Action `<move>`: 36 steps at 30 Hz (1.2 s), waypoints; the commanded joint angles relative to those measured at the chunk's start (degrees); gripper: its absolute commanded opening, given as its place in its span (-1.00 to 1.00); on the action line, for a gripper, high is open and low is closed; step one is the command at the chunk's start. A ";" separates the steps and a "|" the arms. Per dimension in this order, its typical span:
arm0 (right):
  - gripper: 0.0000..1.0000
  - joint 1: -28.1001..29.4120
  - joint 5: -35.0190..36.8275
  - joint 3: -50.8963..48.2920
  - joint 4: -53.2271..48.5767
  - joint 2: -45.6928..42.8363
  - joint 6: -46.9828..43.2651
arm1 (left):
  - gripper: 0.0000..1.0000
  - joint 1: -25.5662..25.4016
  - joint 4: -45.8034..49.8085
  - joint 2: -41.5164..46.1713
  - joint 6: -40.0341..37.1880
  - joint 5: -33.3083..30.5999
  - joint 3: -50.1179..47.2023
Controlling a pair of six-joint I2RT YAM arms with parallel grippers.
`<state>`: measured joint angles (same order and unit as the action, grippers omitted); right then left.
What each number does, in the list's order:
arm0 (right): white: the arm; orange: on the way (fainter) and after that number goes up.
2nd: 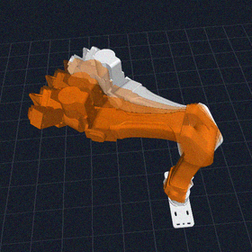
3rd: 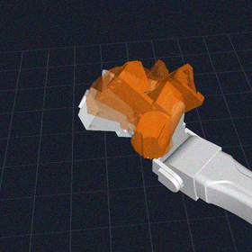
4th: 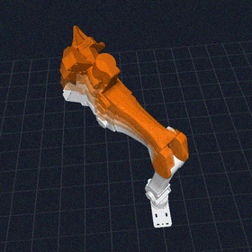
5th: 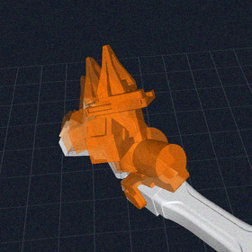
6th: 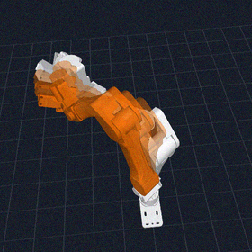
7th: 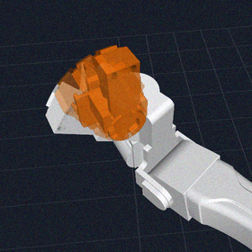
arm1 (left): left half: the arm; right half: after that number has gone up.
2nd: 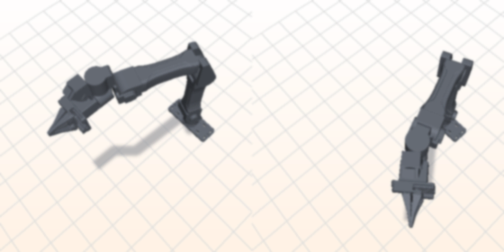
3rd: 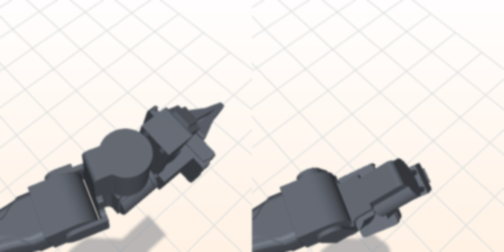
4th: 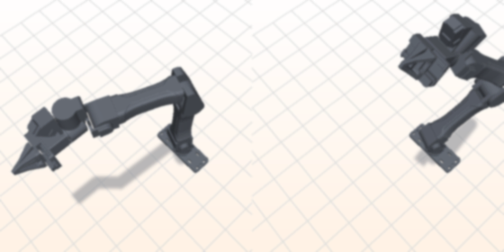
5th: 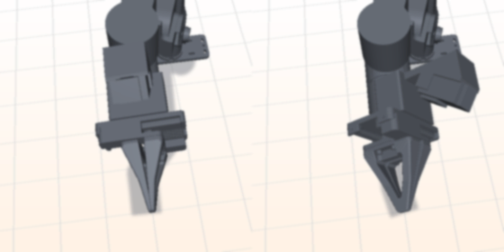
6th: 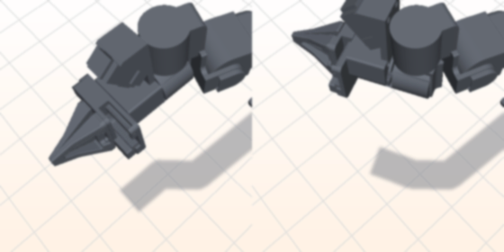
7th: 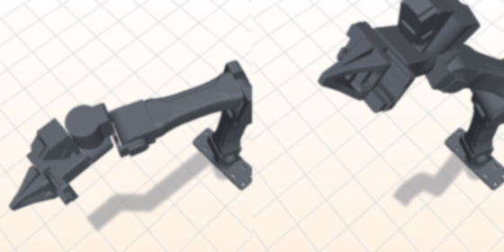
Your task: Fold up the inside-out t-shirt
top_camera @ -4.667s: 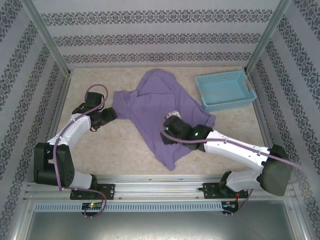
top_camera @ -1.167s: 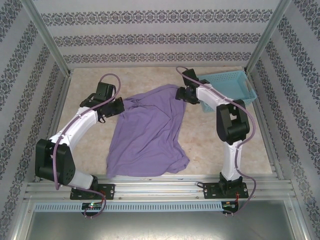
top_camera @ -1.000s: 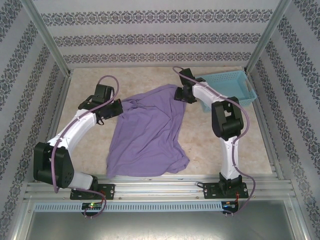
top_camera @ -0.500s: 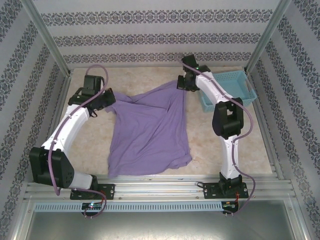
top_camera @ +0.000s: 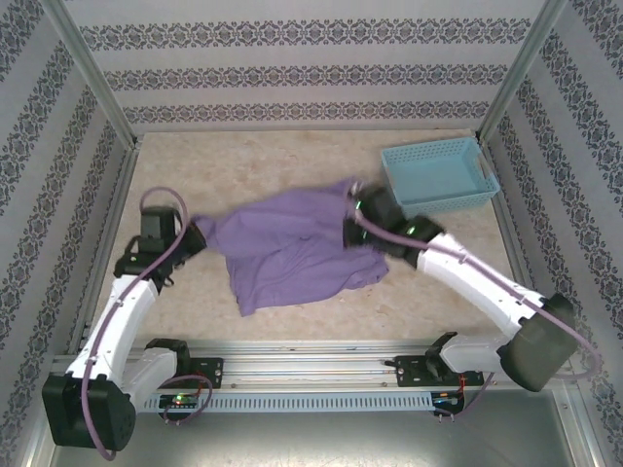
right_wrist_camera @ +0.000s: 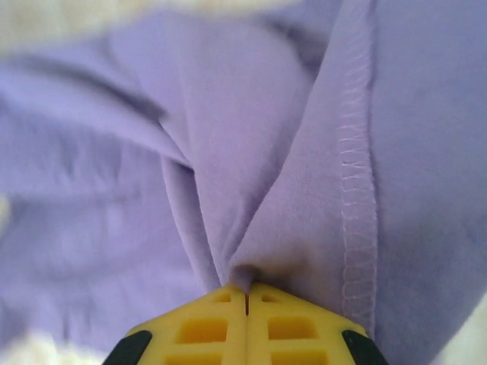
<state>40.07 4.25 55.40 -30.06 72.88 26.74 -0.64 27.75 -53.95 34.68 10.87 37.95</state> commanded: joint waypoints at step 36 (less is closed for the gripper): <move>-0.93 -16.78 3.78 -2.79 -5.22 6.50 -0.25 | -1.00 0.47 6.21 5.44 3.54 -7.32 -3.08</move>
<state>23.73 4.10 48.64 -32.25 82.41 28.82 -0.64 31.90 -49.78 39.09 6.20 31.46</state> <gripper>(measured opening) 0.076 0.049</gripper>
